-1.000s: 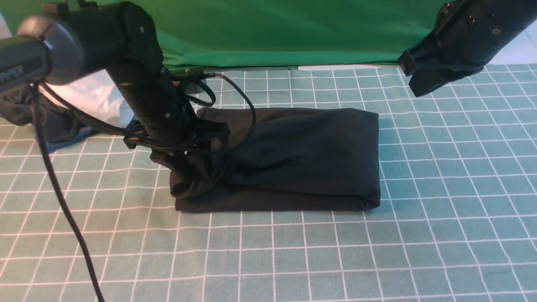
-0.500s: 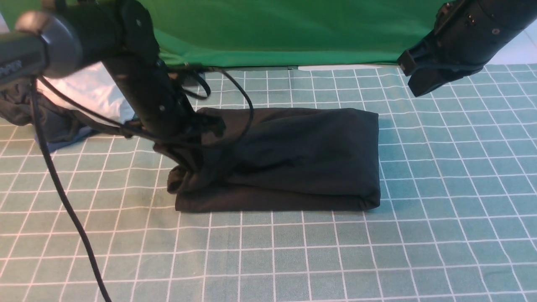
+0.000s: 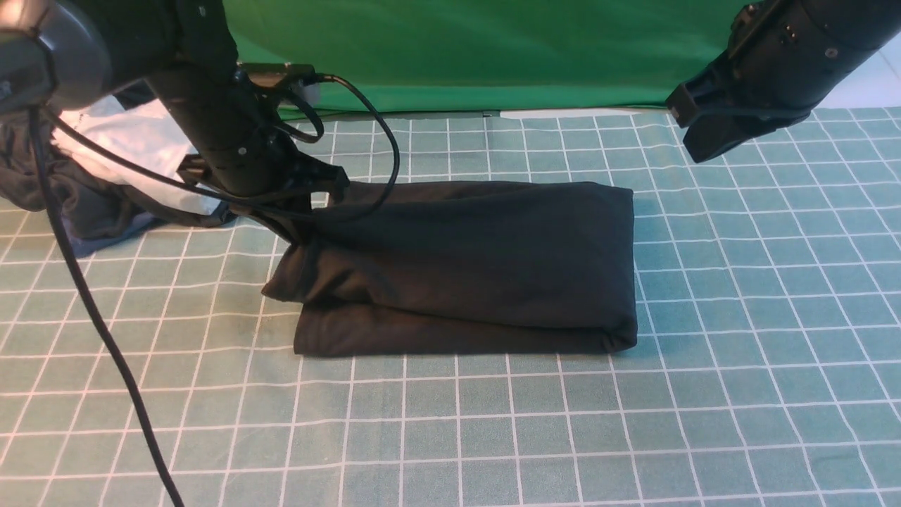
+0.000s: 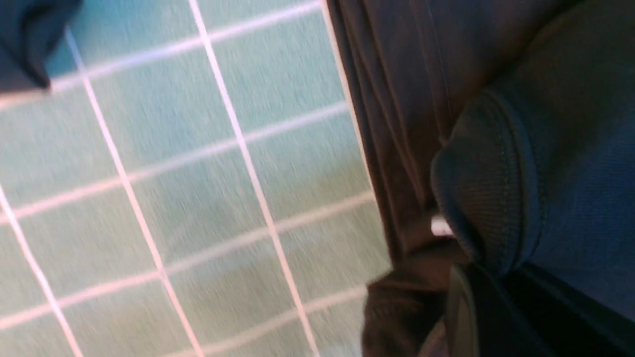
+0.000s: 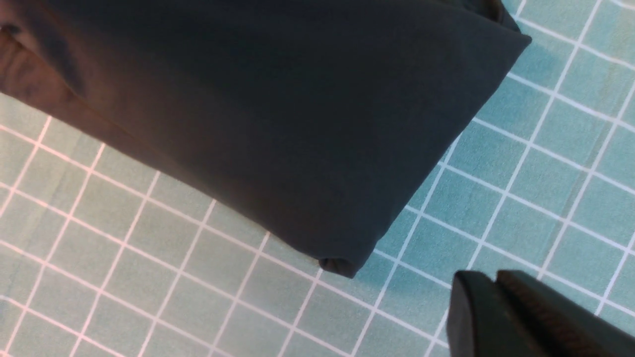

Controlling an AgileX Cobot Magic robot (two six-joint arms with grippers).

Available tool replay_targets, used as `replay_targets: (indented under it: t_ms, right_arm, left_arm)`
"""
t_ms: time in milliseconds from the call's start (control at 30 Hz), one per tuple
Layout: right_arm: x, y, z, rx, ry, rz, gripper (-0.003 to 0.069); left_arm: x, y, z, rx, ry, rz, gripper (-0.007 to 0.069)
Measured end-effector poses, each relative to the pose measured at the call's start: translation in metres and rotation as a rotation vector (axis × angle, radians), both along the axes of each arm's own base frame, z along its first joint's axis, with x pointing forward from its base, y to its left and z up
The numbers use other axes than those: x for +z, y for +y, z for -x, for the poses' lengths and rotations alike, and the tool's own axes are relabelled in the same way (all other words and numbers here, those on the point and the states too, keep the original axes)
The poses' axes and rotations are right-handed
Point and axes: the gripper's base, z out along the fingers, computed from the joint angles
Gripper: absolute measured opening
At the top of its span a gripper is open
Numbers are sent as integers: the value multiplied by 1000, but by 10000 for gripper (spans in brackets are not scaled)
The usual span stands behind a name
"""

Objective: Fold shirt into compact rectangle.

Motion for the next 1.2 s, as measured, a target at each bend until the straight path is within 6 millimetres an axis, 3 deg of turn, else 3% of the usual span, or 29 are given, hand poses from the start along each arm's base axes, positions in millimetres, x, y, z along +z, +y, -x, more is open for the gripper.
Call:
replay_targets:
  t_ms: [133,400,467,567,600,633,767,933,1200]
  right_arm:
    - [0,0,0,0,0,-1,50]
    - [0,2,1,2,8,-21,57]
    - [1,3,1,3,13,-34,58]
    - [1,3,2,28,10,-29,64]
    - [1,3,2,34,8,-27,66]
    - [1,3,2,59,-1,-18,76]
    - [0,3,2,96,-12,-4,114]
    - [-1,4,3,119,-10,4,175]
    - [-21,17,13,220,38,37,281]
  left_arm:
    - [-14,4,-7,-20,-8,-56,14]
    - [-17,9,-11,-7,-36,-105,36]
    - [-18,8,-9,-4,-19,-103,72]
    - [-12,9,-7,2,-11,-103,209]
    - [-11,9,-7,2,-14,-104,209]
    - [-2,10,-7,1,-31,-116,293]
    - [23,13,-4,40,-61,-129,402]
    - [33,14,7,53,9,-136,440]
    - [9,6,11,28,20,-43,445]
